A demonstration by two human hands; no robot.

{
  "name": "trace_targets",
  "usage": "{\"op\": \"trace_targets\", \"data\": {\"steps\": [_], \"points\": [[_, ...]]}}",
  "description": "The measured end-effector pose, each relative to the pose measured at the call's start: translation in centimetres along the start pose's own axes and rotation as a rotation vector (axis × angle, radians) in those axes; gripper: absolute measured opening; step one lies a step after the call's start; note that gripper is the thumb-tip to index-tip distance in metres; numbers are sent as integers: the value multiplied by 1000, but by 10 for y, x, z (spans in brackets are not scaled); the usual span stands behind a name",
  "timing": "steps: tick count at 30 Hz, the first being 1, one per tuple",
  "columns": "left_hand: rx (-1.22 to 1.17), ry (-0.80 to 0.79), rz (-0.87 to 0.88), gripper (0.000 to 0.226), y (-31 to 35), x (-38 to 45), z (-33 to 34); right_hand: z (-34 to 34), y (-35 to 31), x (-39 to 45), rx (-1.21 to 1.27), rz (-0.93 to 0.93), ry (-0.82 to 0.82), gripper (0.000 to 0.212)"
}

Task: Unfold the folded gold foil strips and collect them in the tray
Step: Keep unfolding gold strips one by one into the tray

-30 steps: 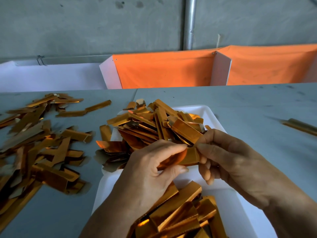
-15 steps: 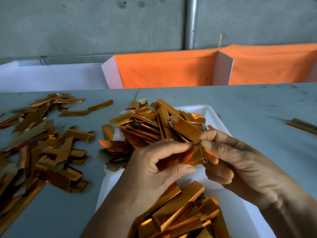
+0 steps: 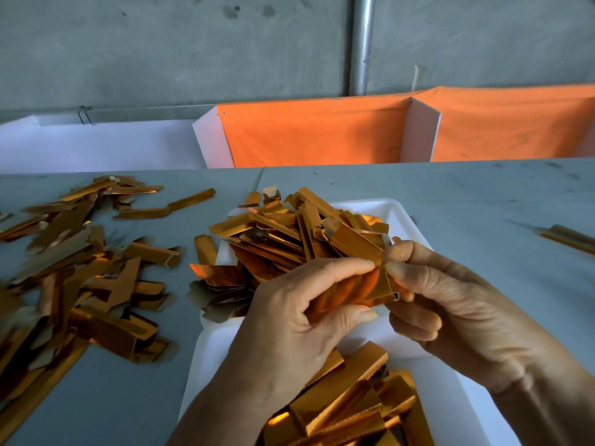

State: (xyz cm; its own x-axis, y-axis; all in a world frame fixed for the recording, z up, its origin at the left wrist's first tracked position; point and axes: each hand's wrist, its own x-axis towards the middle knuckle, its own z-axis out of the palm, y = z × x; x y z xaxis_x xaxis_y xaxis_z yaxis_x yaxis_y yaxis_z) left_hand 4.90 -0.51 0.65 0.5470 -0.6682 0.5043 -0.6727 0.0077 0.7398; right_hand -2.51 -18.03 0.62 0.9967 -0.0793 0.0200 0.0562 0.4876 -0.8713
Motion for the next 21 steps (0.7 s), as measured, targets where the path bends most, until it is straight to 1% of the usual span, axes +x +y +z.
{"op": "trace_targets", "data": {"steps": [3, 7, 10, 13, 18, 19, 21], "points": [[94, 5, 76, 41, 0, 2, 3, 0, 4, 0, 17, -24, 21, 38], [11, 1, 78, 43, 2, 3, 4, -1, 7, 0, 179, 19, -52, 28], [-34, -14, 74, 44, 1, 3, 3, -2, 3, 0, 183, 71, -112, 28], [-23, -46, 74, 41, 0, 1, 3, -4, 0, -2, 213, 144, -145, 31], [4, -64, -14, 36, 0, -1, 3, -5, 3, 0, 146, 211, -144, 21], [-5, -66, -38, 36, 0, -1, 3, -4, 4, 0, 151, 210, -132, 23], [6, -56, -87, 42, -1, -1, 3, -4, 4, 0, 169, 212, -87, 33]]}}
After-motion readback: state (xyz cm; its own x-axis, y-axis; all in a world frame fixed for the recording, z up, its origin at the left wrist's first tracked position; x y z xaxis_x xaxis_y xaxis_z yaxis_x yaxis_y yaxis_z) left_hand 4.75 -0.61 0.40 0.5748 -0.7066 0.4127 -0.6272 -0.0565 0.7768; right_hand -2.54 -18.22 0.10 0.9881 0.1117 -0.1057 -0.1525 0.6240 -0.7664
